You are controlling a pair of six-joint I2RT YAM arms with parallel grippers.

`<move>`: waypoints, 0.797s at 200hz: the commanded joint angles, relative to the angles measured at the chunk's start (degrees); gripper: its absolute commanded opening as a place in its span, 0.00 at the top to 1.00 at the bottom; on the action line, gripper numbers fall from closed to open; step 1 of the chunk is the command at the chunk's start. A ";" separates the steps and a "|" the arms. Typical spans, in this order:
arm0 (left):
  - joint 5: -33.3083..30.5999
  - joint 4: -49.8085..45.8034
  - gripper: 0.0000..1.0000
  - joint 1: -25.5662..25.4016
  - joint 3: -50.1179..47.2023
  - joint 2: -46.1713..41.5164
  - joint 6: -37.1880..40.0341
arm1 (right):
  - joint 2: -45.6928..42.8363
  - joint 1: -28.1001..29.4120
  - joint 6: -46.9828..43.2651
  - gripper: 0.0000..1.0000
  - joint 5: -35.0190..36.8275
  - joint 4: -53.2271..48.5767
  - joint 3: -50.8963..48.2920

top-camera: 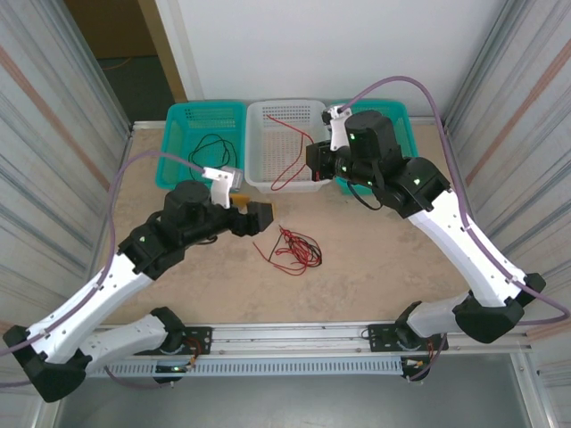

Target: Untangle the cables

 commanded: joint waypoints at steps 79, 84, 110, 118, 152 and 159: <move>2.16 0.76 0.12 4.07 3.04 0.30 -3.11 | -4.11 -4.66 4.98 0.95 -13.81 5.82 -2.61; 1.88 0.21 0.12 4.07 2.38 -0.19 -3.45 | -3.75 -5.19 5.11 0.95 -13.22 5.72 -2.32; -1.52 -3.42 0.13 4.07 -1.87 -3.83 -5.68 | -0.84 -8.91 6.17 0.95 -11.76 7.02 -1.05; -2.71 -4.73 0.13 4.01 -3.18 -5.03 -6.55 | 1.07 -10.21 6.43 0.94 -12.40 7.37 0.14; -5.33 -8.02 0.13 4.04 -7.76 -9.20 -10.72 | 14.02 -12.98 4.38 0.95 -9.30 2.96 12.31; -6.10 -8.69 0.13 4.02 -8.33 -9.68 -11.64 | 17.18 -13.39 3.69 0.94 -8.37 1.82 15.24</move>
